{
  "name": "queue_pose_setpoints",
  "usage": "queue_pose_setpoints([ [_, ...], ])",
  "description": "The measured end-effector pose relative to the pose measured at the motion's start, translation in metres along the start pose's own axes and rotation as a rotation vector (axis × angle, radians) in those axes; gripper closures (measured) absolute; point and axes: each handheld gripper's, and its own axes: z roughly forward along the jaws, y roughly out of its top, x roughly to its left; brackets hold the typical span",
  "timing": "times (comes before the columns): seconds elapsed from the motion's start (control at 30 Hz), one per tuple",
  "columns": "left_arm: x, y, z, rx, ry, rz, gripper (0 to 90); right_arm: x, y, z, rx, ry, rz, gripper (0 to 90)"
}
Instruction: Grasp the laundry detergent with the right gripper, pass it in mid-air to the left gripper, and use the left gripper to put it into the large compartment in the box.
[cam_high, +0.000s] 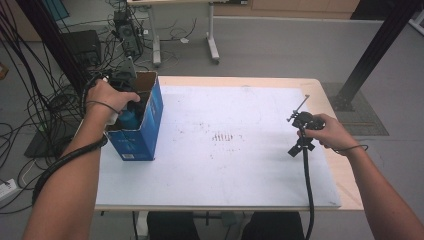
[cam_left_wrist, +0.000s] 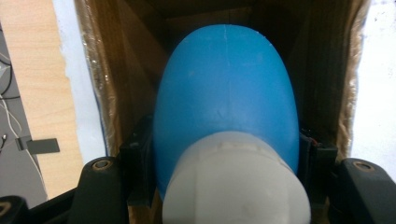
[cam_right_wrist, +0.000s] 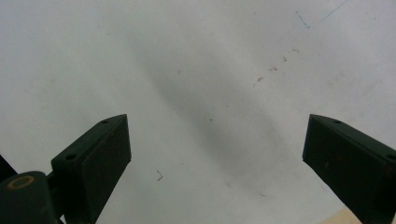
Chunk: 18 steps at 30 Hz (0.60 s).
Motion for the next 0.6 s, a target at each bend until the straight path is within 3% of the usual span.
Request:
queue_pose_setpoints([
  [0.6,0.0011,-0.0003,0.0053,0.0,-0.011,-0.009,37.7,-0.0002,-0.0001,0.0002,-0.001,0.001,-0.001,7.8],
])
